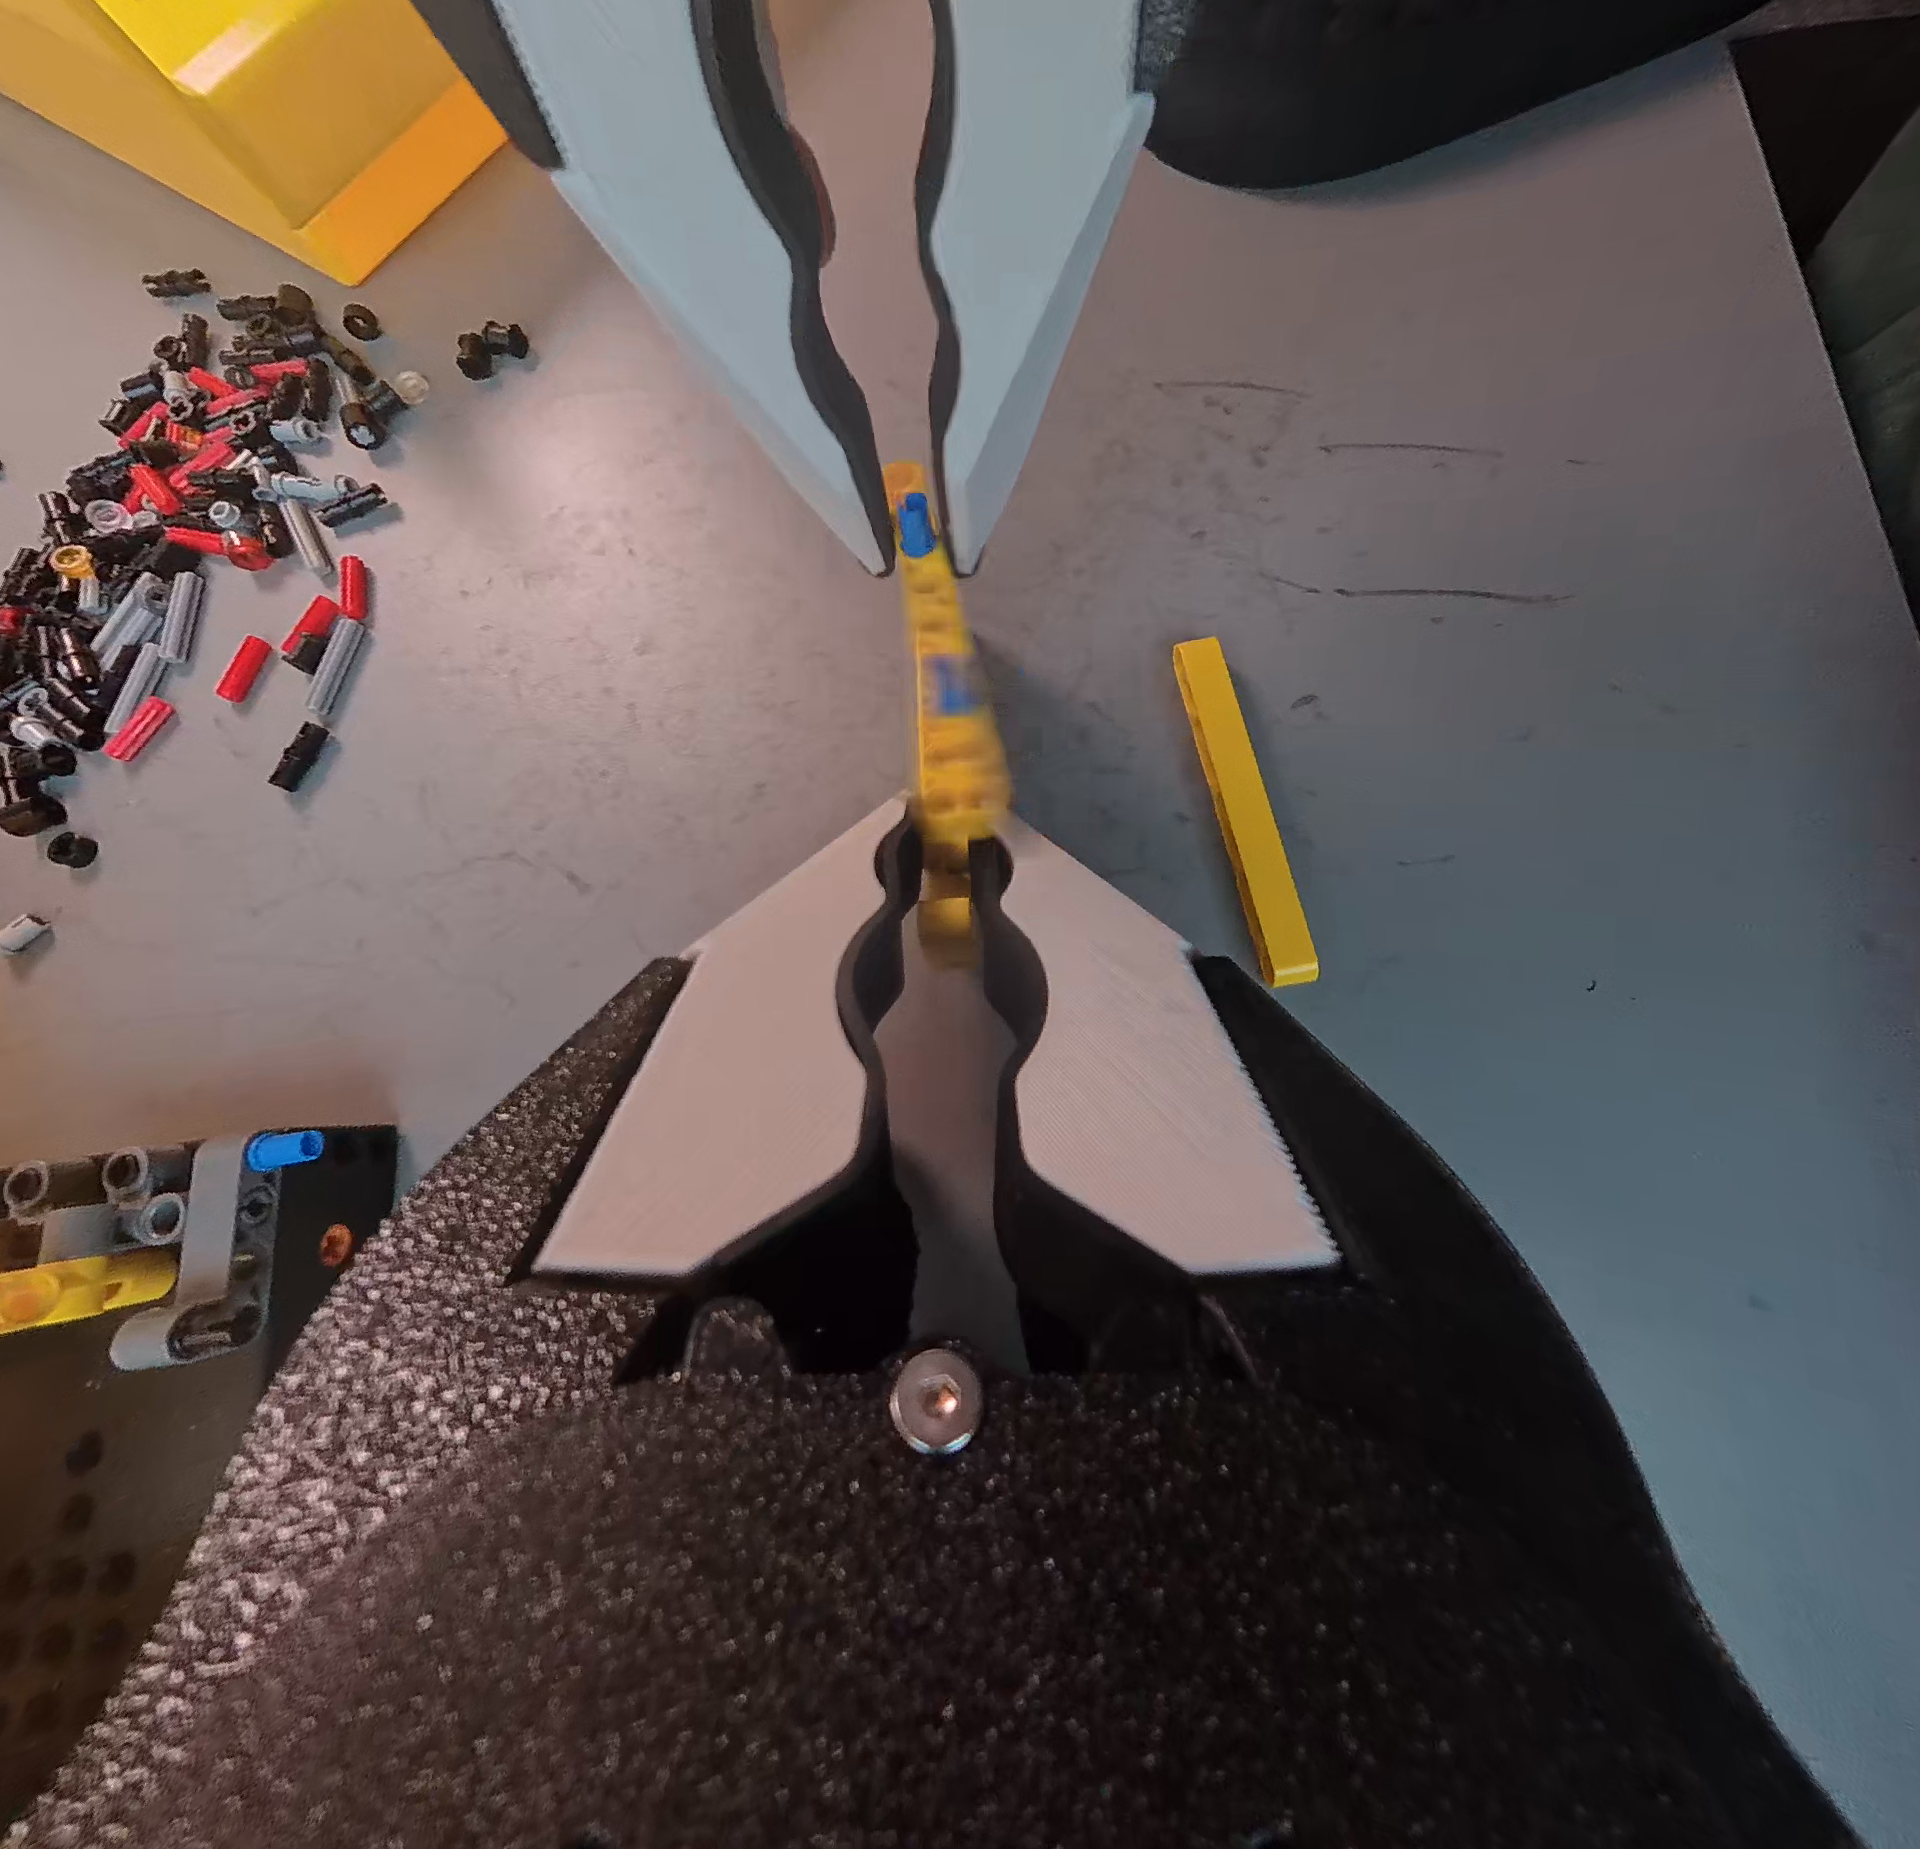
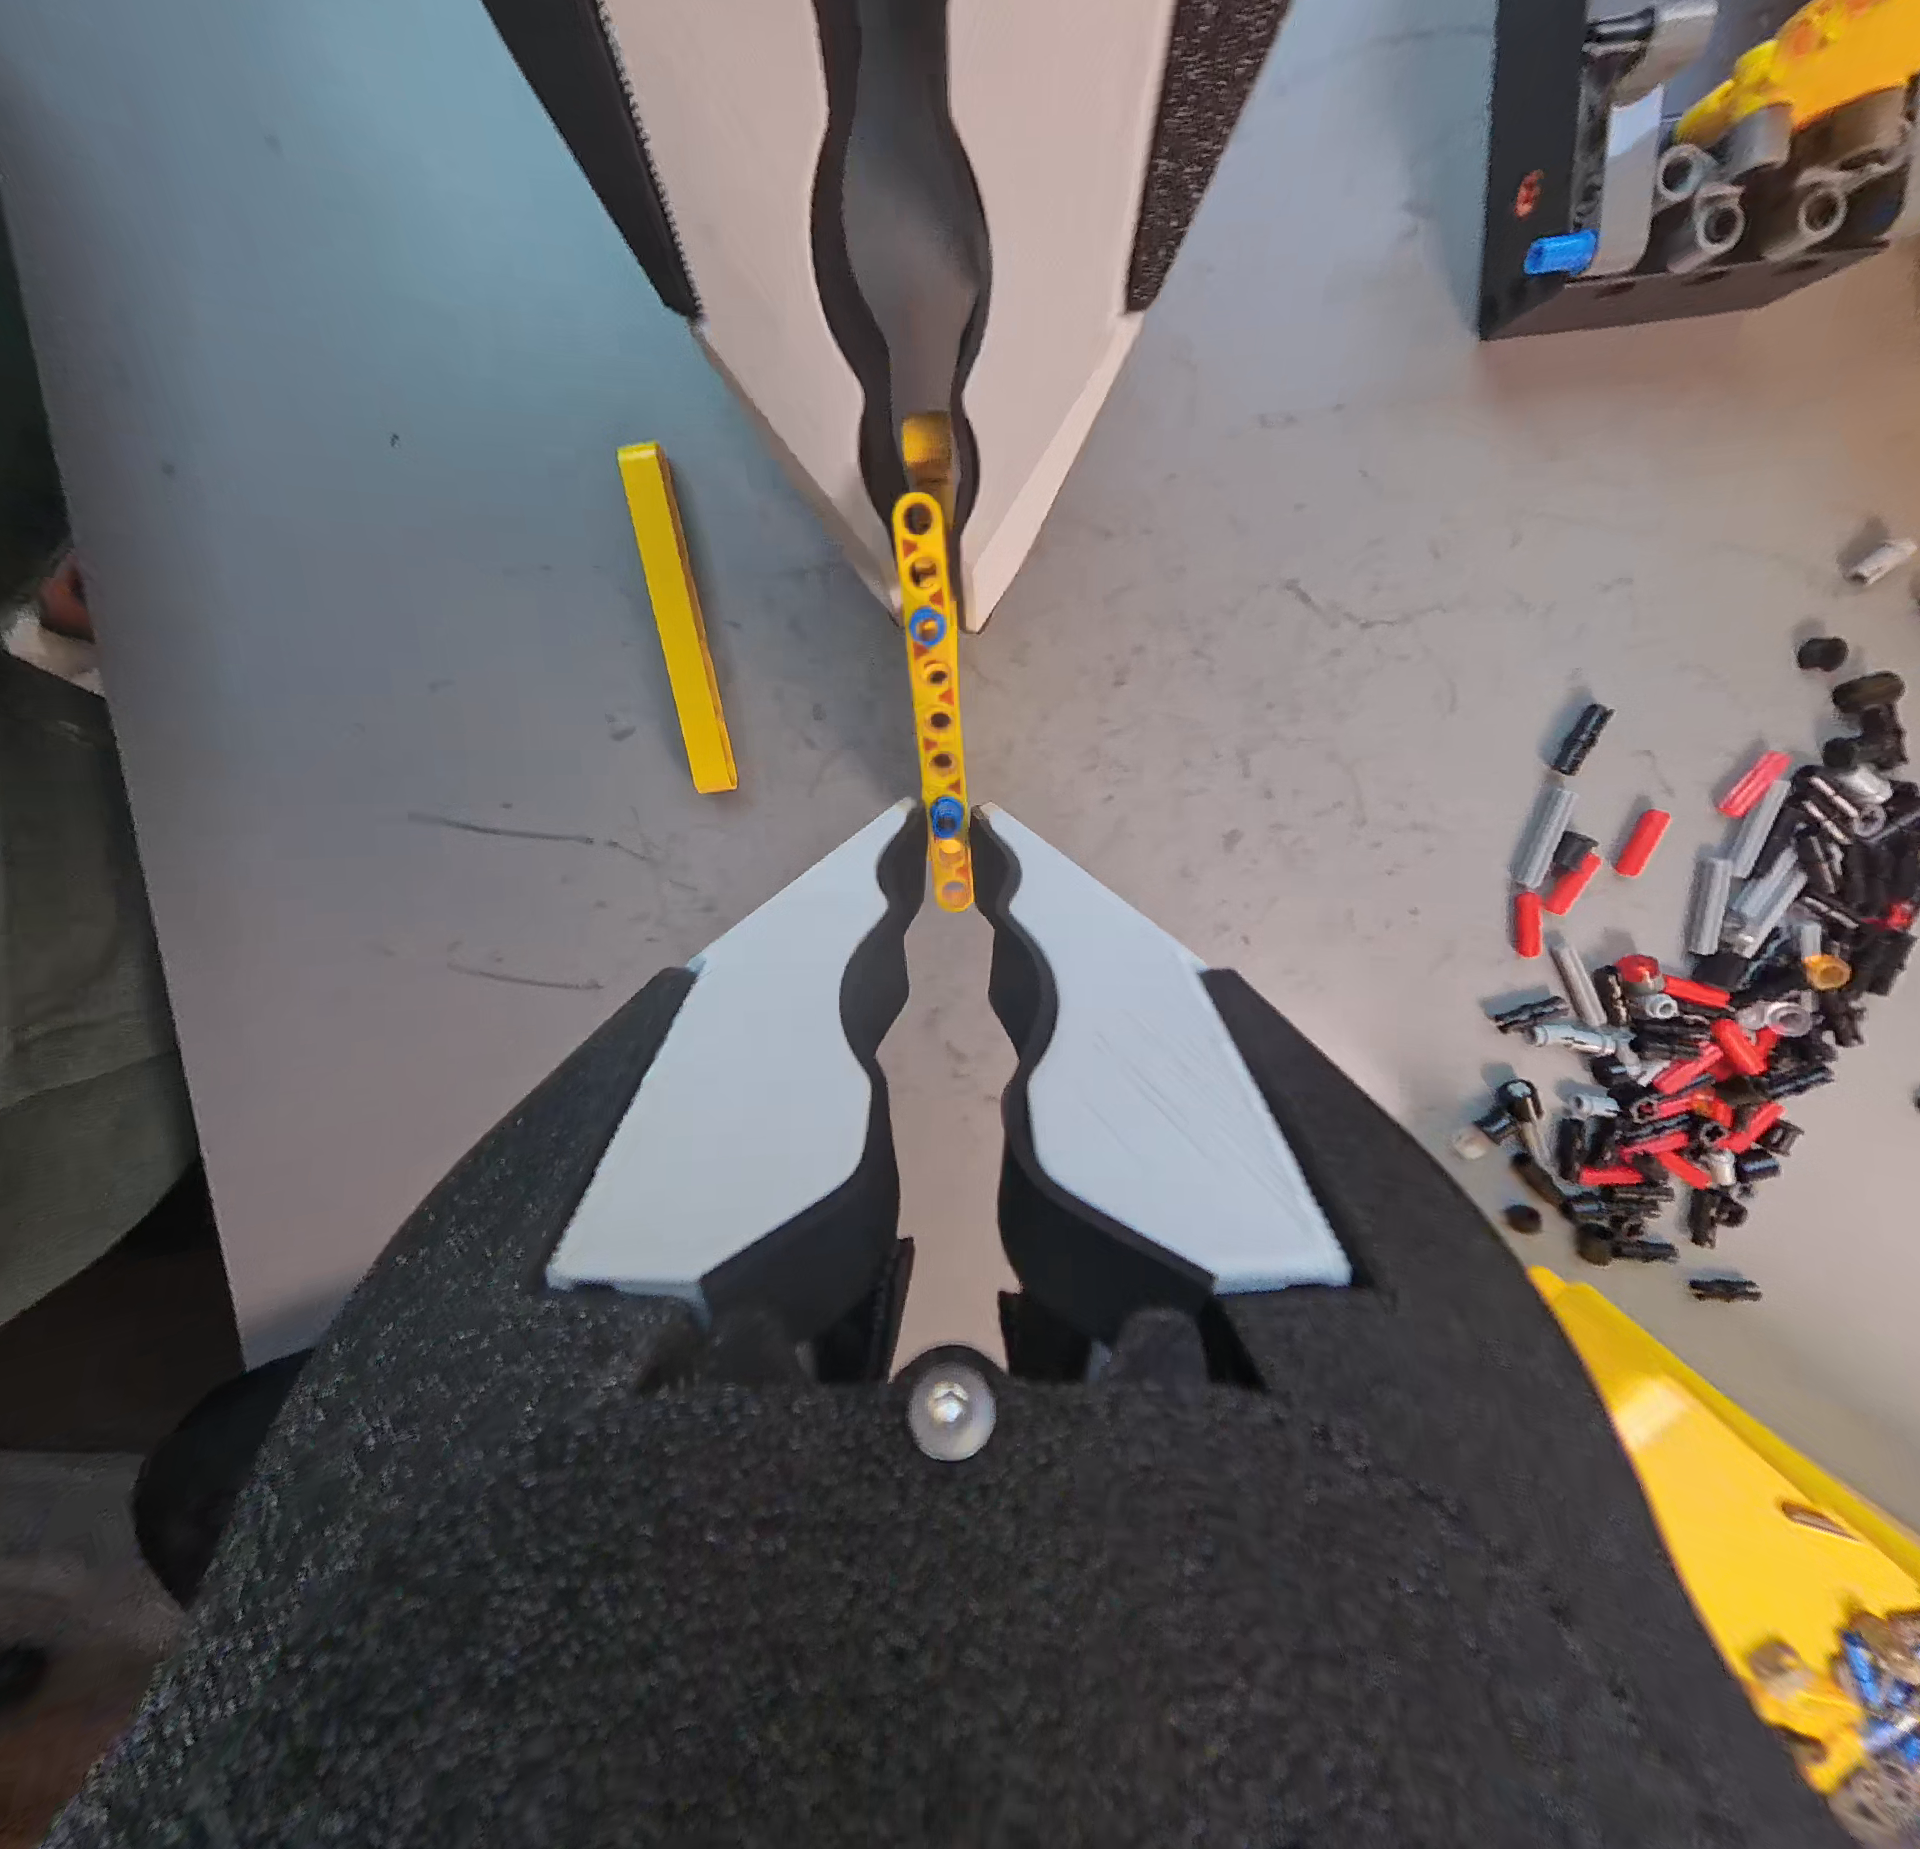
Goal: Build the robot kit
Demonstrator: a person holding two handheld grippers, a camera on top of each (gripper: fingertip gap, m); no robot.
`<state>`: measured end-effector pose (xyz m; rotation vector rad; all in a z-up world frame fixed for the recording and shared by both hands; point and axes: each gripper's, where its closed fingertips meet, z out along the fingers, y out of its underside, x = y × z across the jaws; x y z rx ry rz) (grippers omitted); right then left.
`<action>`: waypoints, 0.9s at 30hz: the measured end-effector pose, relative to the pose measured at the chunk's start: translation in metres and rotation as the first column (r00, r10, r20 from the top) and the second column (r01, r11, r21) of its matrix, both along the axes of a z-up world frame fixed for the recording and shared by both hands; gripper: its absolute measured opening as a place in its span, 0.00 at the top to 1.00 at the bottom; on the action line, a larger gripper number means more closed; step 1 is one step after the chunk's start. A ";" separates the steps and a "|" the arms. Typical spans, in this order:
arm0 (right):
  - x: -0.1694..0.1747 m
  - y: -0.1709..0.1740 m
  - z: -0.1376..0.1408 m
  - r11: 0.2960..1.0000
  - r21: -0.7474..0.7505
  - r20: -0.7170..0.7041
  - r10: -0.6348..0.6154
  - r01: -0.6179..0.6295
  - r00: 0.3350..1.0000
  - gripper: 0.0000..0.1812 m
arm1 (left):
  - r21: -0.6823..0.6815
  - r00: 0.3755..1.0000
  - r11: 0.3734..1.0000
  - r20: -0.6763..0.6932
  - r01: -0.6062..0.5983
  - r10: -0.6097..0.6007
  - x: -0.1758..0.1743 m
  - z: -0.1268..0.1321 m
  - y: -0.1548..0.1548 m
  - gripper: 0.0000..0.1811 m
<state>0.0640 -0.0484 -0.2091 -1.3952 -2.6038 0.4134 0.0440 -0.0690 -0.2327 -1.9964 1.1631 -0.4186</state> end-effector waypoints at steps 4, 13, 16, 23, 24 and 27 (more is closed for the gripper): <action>-0.002 0.001 0.006 0.996 -0.053 -0.012 -0.073 0.072 0.997 0.96 | -0.006 0.999 1.000 -0.032 0.006 -0.006 -0.001 -0.005 -0.001 0.96; -0.005 -0.002 -0.001 0.999 -0.021 -0.001 -0.039 0.039 0.999 0.96 | 0.004 1.000 1.000 -0.010 -0.005 0.005 -0.003 -0.001 0.001 0.93; -0.006 -0.004 -0.003 0.999 -0.023 0.004 -0.030 0.030 1.000 0.96 | 0.012 1.000 1.000 0.012 -0.005 0.005 -0.003 0.003 0.001 0.92; -0.006 -0.003 -0.004 1.000 -0.016 0.008 -0.023 0.023 1.000 0.96 | 0.056 0.997 0.998 0.075 -0.011 0.006 -0.001 0.019 0.003 0.95; -0.006 -0.004 -0.004 1.000 -0.014 0.005 -0.020 0.020 1.000 0.96 | 0.058 0.997 0.998 0.073 -0.011 0.007 -0.001 0.019 0.003 0.96; -0.007 -0.004 -0.003 1.000 -0.003 -0.012 -0.006 0.006 1.000 0.94 | 0.047 0.998 0.999 0.070 -0.014 0.010 -0.001 0.018 0.003 0.97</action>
